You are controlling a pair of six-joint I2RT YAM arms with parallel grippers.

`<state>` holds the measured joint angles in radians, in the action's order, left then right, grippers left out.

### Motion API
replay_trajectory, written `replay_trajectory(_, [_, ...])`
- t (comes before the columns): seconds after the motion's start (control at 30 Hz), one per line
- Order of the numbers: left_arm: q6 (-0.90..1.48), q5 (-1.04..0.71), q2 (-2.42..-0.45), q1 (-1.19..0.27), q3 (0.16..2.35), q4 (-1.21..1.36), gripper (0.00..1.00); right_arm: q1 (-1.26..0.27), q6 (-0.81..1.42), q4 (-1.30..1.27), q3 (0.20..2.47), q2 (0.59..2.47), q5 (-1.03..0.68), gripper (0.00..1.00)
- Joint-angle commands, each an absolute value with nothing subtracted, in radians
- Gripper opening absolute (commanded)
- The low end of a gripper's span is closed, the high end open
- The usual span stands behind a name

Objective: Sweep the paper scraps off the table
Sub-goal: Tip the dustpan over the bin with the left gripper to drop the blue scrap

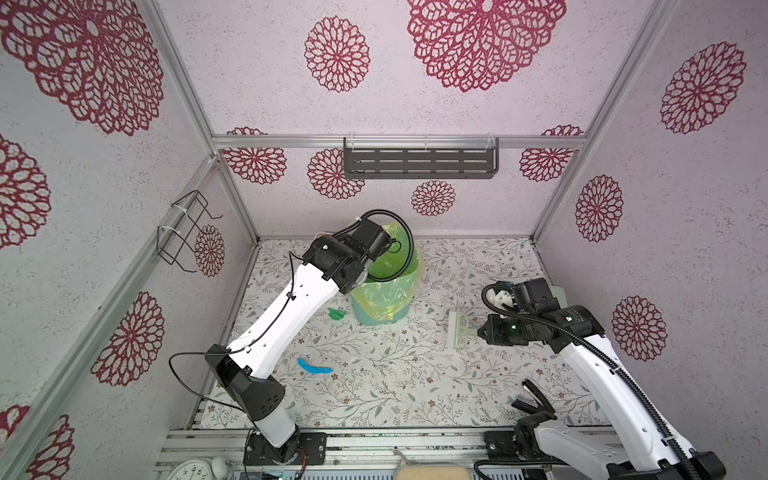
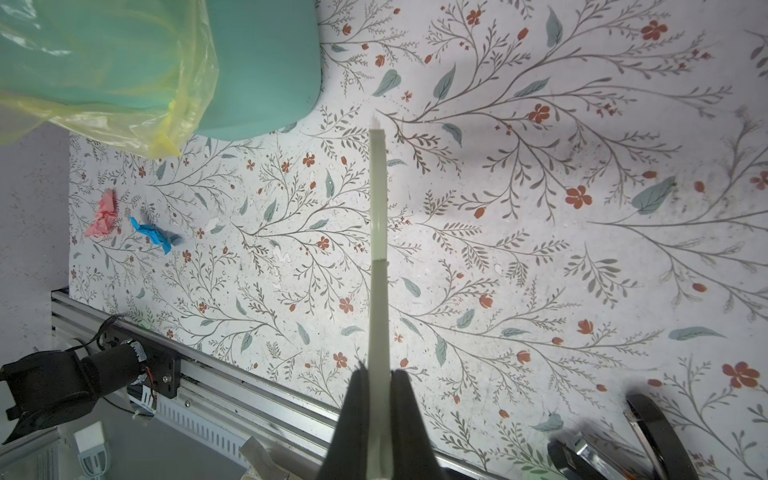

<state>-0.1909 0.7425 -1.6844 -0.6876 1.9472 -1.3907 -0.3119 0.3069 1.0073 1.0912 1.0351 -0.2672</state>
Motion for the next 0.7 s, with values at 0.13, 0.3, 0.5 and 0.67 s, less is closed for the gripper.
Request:
replay_trajectory(0.13, [-0.28,0.939,-1.687,-0.763,1.838,-1.319,0.08,-0.305,0.281,0.999,1.101,1.035,-0.301,0.0])
replay_trajectory(0.3, [-0.368,1.065,-1.667,-0.803,1.76,-1.242,0.08,-0.305,0.277,0.985,1.085,1.038,-0.33,0.0])
replay_trajectory(0.5, [-0.539,1.18,-1.616,-0.824,1.649,-1.077,0.08,-0.305,0.26,0.98,1.104,1.073,-0.345,0.0])
replay_trajectory(0.67, [-0.593,1.208,-1.588,-0.825,1.614,-1.024,0.08,-0.304,0.262,0.963,1.098,1.081,-0.359,0.0])
